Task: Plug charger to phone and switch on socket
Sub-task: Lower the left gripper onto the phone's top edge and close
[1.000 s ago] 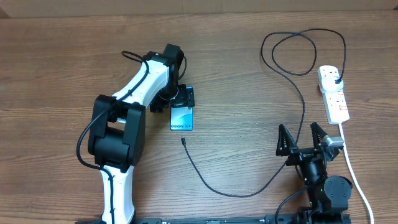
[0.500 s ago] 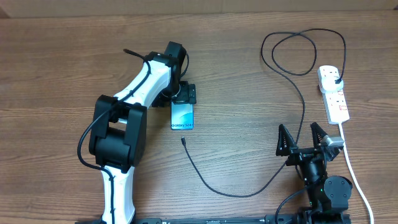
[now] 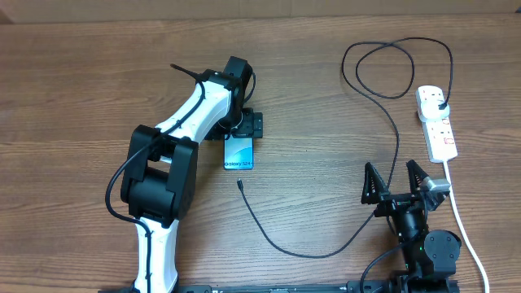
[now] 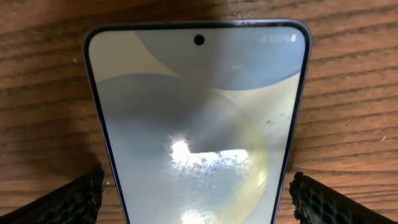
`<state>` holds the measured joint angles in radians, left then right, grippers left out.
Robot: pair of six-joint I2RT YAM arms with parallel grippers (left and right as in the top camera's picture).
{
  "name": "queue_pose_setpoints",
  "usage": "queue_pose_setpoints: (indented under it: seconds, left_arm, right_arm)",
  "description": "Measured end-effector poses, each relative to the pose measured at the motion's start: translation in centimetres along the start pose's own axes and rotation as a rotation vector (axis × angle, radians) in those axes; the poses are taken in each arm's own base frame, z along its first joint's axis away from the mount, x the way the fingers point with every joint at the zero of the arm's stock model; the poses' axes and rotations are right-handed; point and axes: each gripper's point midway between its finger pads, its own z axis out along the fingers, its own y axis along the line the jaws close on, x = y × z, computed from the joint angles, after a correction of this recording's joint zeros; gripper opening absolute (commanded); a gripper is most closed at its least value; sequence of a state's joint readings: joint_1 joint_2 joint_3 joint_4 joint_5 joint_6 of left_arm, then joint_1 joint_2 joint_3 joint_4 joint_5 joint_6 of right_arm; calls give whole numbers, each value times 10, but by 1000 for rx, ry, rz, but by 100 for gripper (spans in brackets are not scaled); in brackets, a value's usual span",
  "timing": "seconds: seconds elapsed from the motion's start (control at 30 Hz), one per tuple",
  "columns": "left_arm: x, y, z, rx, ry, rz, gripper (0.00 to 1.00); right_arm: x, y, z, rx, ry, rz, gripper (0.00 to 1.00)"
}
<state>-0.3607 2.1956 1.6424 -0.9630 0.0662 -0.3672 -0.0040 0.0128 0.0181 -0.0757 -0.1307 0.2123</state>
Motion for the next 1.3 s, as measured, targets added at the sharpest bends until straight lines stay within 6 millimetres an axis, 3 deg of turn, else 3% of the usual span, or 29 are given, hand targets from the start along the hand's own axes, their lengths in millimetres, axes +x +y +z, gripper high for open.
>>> queue_pose_setpoints:
  seconds: [1.03,1.3]
  left_arm:
    - [-1,2,2,-7,-50,-51,100]
    - [9,12,2,-62,-7,-67,100]
  right_arm:
    - [0,0,0,0,0,0,100]
    - [0,0,0,0,0,0,100]
